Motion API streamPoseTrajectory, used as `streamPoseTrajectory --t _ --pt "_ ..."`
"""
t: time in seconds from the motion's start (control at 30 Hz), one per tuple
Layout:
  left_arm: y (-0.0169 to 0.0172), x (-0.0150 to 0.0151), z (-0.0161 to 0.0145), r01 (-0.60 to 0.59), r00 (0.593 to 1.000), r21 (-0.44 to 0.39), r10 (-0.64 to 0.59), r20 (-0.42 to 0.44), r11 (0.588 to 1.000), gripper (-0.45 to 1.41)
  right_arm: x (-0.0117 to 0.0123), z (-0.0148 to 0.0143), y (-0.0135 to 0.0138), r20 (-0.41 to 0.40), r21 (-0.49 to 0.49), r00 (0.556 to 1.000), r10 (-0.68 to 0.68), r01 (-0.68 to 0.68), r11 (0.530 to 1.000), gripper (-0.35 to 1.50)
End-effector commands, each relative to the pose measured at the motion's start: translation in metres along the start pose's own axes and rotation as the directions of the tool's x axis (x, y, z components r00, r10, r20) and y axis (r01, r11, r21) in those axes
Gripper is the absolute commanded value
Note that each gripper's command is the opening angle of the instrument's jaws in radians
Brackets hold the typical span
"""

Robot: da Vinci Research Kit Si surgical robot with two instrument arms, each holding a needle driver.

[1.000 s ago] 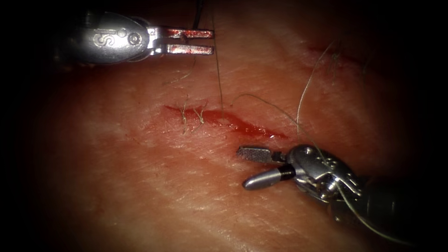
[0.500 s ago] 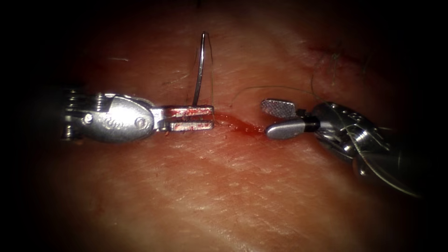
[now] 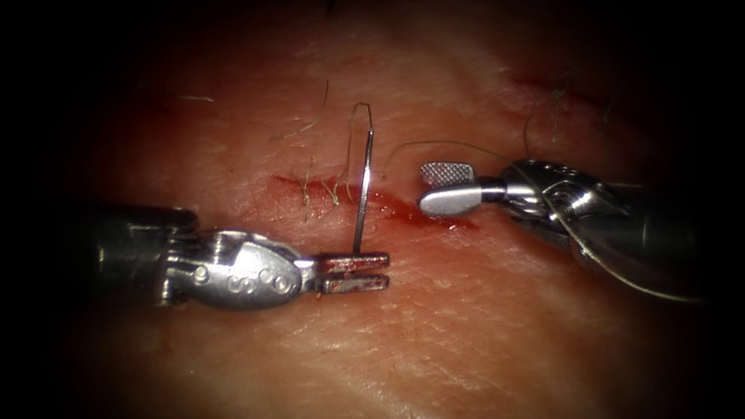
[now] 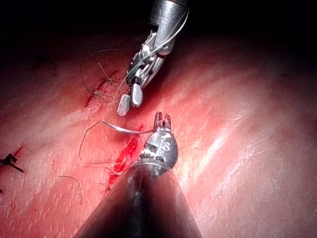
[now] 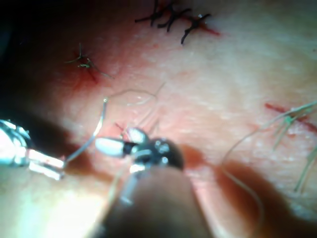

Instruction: Wound Closure

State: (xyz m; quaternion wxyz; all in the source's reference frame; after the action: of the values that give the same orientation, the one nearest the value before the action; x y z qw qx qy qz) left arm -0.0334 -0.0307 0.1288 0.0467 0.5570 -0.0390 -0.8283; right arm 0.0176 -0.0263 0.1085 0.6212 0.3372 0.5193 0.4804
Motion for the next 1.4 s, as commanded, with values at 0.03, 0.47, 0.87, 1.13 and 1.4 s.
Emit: streamPoseTrajectory --t 0.03,0.47,0.87,1.13,1.4 --pt "0.0007 -0.0003 0.0010 -0.006 1.000 -0.005 0.006 0.004 1.000 -0.45 -0.0001 0.0019 0.0001 0.026 -0.022 1.000 -0.009 0.010 1.000 1.06" --pt "0.0010 -0.0003 0.0015 -0.032 0.999 -0.004 0.032 0.008 0.999 -0.45 -0.0014 0.0060 0.0010 0.057 -0.072 0.998 -0.028 0.032 0.997 1.06" --pt "0.0011 -0.0002 0.0015 -0.050 0.999 -0.010 0.051 0.009 0.999 -0.45 -0.0027 0.0072 0.0018 0.083 -0.048 0.985 0.152 -0.148 0.988 -0.26" --pt "0.0010 -0.0003 0.0014 -0.063 0.998 -0.014 0.064 0.012 0.998 -0.45 -0.0028 0.0068 0.0021 0.099 -0.008 0.975 0.199 -0.200 0.980 0.10" --pt "0.0009 -0.0003 0.0014 -0.074 0.997 -0.017 0.075 0.013 0.997 -0.45 -0.0032 0.0066 0.0014 0.143 0.053 0.972 0.188 -0.197 0.979 -0.35"
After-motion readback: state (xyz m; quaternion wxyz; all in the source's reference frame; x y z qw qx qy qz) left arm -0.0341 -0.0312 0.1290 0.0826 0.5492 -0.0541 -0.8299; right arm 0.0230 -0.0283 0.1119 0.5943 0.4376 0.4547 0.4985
